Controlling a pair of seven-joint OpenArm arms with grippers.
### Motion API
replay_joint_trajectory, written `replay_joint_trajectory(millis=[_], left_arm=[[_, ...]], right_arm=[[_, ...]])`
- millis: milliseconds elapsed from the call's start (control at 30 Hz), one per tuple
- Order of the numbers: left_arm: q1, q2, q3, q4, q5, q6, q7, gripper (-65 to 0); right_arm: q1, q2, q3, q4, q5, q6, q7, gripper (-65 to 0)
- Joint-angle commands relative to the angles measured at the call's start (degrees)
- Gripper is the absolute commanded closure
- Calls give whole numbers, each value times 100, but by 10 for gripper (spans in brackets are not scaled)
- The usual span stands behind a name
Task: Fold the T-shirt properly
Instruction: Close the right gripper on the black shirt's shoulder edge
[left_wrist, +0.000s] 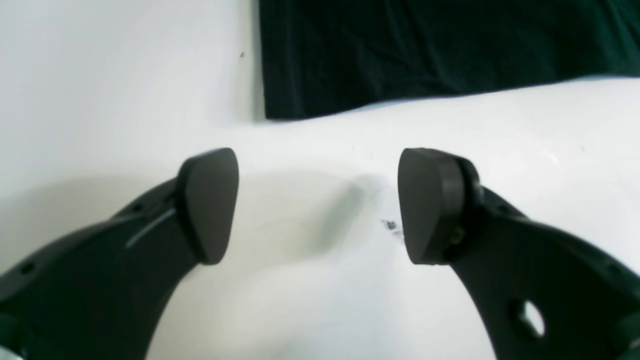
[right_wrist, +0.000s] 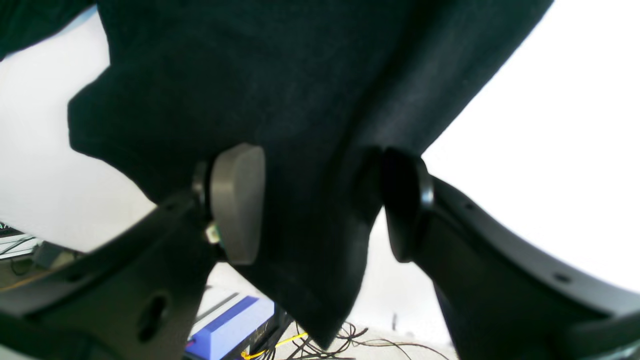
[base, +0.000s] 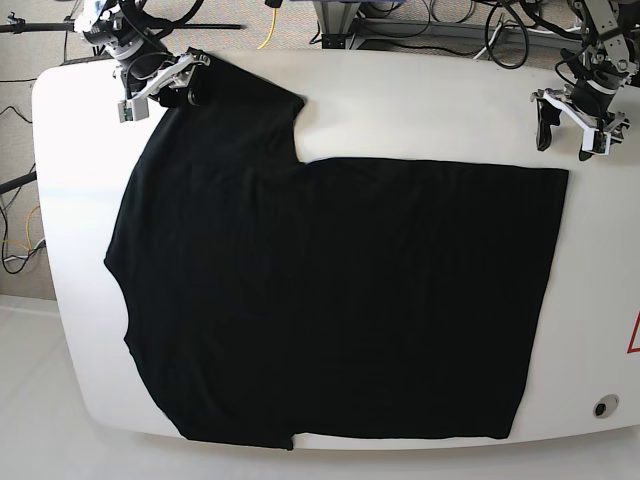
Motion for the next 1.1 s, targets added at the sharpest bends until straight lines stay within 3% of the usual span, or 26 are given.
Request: replay_joint_trajectory(millis=[0,1067], left_arm=[[-16,-78,-39,94,-101,-3,-144,-471],[-46,-55,-170,35,-308,-3,104,-464]], right_arm=[[-37,46,4,70,39,-5,4,-363],[-65,-8,-18,-16,-173,-5,-84,-365]])
